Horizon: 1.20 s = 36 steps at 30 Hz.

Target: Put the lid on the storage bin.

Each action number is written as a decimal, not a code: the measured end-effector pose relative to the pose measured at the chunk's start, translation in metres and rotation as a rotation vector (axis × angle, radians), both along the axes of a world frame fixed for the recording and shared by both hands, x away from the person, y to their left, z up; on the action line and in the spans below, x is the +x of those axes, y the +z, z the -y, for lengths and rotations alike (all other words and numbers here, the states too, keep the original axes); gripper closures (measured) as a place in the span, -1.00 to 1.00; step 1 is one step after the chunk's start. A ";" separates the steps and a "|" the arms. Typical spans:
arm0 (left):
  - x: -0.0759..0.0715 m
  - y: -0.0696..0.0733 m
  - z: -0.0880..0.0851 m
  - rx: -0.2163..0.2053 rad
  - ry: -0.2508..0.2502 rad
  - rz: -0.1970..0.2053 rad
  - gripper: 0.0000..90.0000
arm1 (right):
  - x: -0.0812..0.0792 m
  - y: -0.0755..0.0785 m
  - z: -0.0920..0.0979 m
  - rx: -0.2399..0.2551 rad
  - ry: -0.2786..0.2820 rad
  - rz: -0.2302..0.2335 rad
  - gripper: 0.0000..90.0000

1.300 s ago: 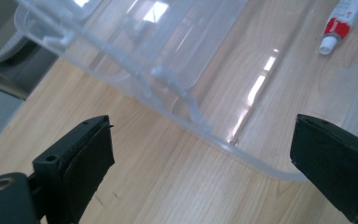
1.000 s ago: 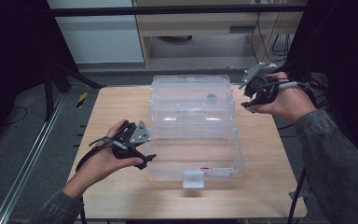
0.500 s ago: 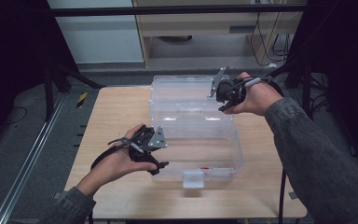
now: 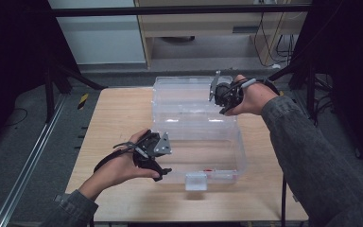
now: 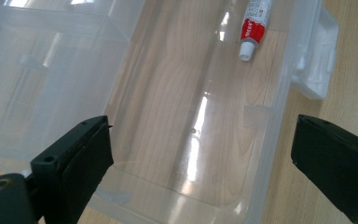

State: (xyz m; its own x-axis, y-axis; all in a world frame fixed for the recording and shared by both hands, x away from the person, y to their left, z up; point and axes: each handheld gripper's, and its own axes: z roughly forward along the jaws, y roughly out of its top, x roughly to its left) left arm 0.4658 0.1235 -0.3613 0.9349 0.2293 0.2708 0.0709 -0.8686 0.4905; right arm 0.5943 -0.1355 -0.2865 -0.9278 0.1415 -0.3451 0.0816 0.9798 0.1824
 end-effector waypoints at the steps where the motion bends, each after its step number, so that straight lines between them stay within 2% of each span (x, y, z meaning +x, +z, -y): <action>1: 0.000 -0.001 0.001 0.004 -0.009 -0.005 -0.90 | 0.001 -0.002 0.000 -0.011 0.003 -0.005 0.57; 10: -0.003 -0.006 0.002 0.017 -0.031 -0.018 -0.84 | 0.005 -0.004 0.000 -0.005 0.009 -0.004 0.73; 15: -0.004 -0.007 0.001 0.021 -0.046 -0.026 -0.76 | 0.007 -0.006 -0.003 -0.030 0.015 -0.007 0.73; 21: -0.007 -0.007 0.001 0.027 -0.063 -0.032 -0.64 | 0.008 -0.006 -0.005 -0.046 0.025 -0.001 0.84; 26: -0.009 -0.008 0.001 0.047 -0.083 -0.055 -0.28 | 0.007 -0.007 -0.006 -0.049 0.028 0.006 0.84; 27: -0.010 -0.011 0.001 0.079 -0.085 -0.075 -0.23 | 0.007 -0.007 -0.006 -0.050 0.028 0.007 0.84; 28: -0.010 -0.011 0.001 0.079 -0.085 -0.075 -0.21 | 0.007 -0.007 -0.006 -0.050 0.028 0.007 0.84; 29: -0.011 -0.013 0.003 0.110 -0.100 -0.087 -0.18 | 0.007 -0.008 -0.006 -0.052 0.031 0.009 0.84; 33: -0.011 -0.018 0.005 0.135 -0.117 -0.097 -0.04 | 0.007 -0.008 -0.006 -0.053 0.031 0.009 0.84; 34: -0.011 -0.020 0.006 0.143 -0.112 -0.102 -0.02 | 0.007 -0.008 -0.006 -0.054 0.031 0.009 0.84; 35: -0.010 -0.025 0.008 0.170 -0.103 -0.104 0.04 | 0.007 -0.008 -0.006 -0.058 0.029 0.006 0.84; 36: -0.010 -0.025 0.008 0.170 -0.103 -0.104 0.08 | 0.007 -0.008 -0.006 -0.058 0.029 0.006 0.84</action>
